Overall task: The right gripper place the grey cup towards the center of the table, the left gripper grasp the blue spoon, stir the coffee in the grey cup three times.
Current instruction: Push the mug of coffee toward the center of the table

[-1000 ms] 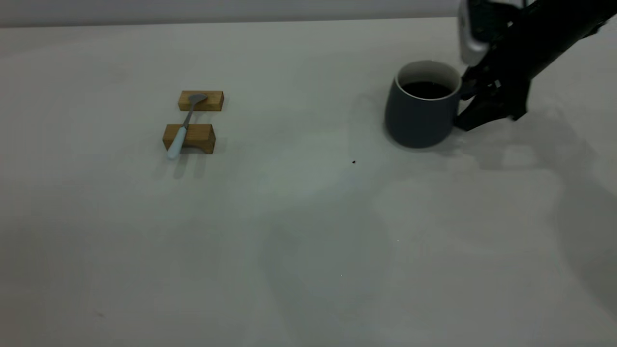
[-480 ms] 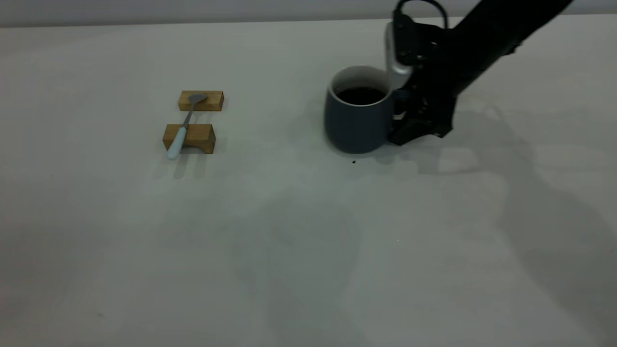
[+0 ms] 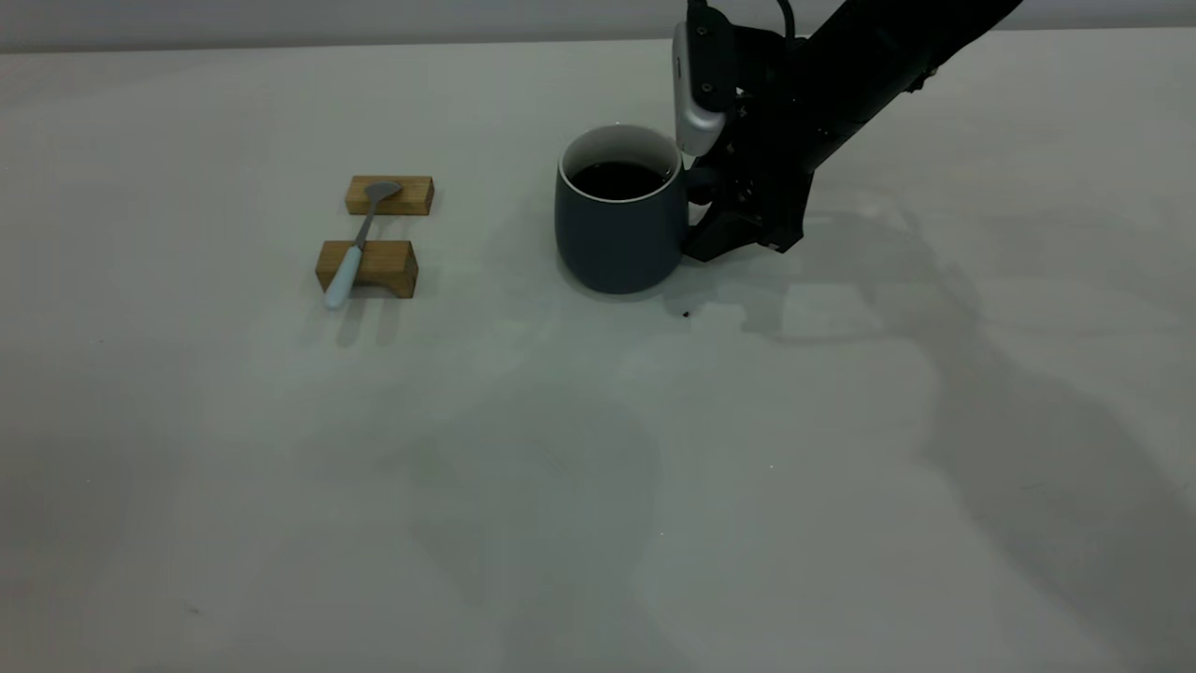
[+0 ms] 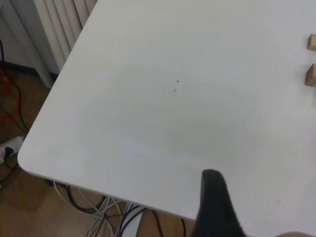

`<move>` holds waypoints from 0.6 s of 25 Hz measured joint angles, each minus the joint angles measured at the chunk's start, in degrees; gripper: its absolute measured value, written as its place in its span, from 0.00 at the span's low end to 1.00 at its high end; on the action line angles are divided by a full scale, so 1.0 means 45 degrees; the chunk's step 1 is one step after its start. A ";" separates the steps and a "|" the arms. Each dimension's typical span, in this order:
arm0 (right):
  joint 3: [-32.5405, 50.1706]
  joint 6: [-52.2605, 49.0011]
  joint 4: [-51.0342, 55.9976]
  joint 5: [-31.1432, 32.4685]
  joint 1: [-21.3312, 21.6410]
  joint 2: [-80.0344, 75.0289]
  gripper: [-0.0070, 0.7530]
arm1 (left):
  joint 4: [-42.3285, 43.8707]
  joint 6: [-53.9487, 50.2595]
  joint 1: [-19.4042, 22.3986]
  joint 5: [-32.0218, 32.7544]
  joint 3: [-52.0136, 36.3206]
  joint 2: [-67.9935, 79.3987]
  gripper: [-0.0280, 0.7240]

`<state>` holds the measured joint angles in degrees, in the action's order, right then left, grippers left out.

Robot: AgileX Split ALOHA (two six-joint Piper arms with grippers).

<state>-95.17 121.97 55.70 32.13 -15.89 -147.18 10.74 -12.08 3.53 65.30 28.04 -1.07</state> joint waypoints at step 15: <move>0.0028 -0.5399 -0.1839 0.3623 0.1496 0.2176 0.72 | 0.0000 0.0000 0.0000 0.0000 0.0000 0.0000 0.80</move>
<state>-95.04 97.68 47.43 48.43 -9.16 -137.39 10.74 -12.08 3.53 65.30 28.04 -1.07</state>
